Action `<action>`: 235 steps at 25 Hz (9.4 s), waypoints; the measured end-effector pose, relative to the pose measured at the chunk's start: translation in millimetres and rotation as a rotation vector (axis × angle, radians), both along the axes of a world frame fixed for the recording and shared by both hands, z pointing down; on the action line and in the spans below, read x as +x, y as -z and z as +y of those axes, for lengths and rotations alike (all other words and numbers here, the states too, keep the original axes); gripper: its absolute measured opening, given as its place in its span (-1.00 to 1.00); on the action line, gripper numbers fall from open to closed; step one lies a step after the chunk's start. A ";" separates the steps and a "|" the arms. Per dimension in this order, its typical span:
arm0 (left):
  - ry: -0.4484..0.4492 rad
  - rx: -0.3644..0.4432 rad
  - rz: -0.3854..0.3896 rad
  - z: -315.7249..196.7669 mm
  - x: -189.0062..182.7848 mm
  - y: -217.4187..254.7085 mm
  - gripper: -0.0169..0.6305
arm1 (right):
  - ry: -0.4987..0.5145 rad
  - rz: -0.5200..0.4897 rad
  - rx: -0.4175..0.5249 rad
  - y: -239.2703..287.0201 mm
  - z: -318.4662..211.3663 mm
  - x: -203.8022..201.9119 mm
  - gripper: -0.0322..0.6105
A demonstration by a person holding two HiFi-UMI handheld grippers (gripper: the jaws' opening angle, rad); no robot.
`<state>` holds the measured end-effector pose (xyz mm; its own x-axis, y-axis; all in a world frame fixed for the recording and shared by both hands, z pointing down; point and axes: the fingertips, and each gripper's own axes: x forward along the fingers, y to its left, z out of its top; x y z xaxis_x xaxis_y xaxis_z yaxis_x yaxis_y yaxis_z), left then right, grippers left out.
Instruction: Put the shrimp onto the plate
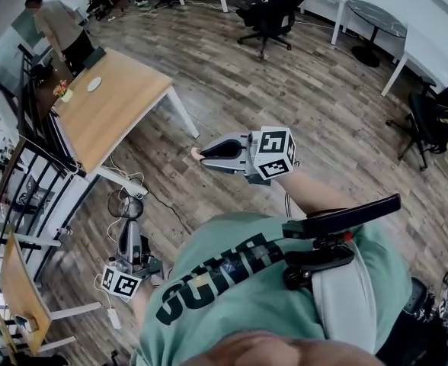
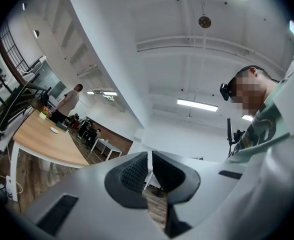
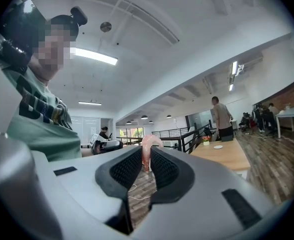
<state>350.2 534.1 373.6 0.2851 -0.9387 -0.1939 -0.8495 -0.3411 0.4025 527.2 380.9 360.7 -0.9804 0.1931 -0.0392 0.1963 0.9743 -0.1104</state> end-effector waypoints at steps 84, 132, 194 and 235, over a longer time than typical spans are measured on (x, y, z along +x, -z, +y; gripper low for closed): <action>0.098 0.002 0.041 -312.5 -471.1 -27.2 -0.85 | 0.121 0.052 -0.026 -2.9 -325.3 -494.5 -0.74; 0.255 -0.115 0.025 -626.2 -527.6 -49.8 -0.85 | 0.286 0.029 -0.132 -55.4 -681.0 -591.2 -0.74; 0.255 -0.234 0.065 -797.8 -856.2 -159.7 -0.85 | 0.232 0.216 -0.098 -149.7 -827.5 -913.7 -0.74; 0.259 -0.369 -0.066 -938.1 -983.9 -379.7 -0.85 | 0.235 0.669 0.225 -450.8 -915.2 -1177.2 -0.74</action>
